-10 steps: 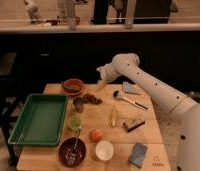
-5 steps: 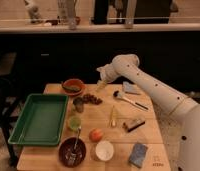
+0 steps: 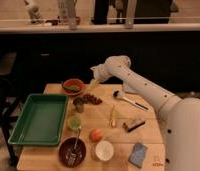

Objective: Place pepper in tray

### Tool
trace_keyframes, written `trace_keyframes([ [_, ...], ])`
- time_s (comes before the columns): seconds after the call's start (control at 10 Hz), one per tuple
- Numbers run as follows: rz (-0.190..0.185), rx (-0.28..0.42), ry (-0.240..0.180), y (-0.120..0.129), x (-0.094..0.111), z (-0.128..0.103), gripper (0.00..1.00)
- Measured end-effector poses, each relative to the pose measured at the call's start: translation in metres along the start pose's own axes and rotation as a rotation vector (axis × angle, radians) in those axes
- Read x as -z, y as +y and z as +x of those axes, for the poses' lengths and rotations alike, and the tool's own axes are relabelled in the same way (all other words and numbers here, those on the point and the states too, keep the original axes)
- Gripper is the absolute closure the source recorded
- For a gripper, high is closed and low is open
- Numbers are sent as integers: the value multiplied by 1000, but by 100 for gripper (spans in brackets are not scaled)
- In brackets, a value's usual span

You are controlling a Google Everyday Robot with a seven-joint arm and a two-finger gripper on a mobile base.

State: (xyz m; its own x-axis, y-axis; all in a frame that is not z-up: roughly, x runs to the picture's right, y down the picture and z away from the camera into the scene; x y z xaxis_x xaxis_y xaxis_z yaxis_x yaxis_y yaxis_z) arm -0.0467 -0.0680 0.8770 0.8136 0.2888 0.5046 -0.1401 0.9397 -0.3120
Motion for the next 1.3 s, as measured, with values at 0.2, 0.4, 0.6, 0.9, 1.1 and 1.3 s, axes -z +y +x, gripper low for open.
trace_keyframes([
  [0.2,-10,6,-17,-3,-11,-4,20],
  [0.4,-30,16,-40,-3,-29,-12,20],
  [0.6,-49,24,-59,-3,-41,-16,20],
  [0.9,-84,40,-89,-2,-58,-24,20],
  [1.1,-103,48,-103,-2,-67,-27,20],
  [1.3,-118,49,-113,-1,-74,-28,20],
])
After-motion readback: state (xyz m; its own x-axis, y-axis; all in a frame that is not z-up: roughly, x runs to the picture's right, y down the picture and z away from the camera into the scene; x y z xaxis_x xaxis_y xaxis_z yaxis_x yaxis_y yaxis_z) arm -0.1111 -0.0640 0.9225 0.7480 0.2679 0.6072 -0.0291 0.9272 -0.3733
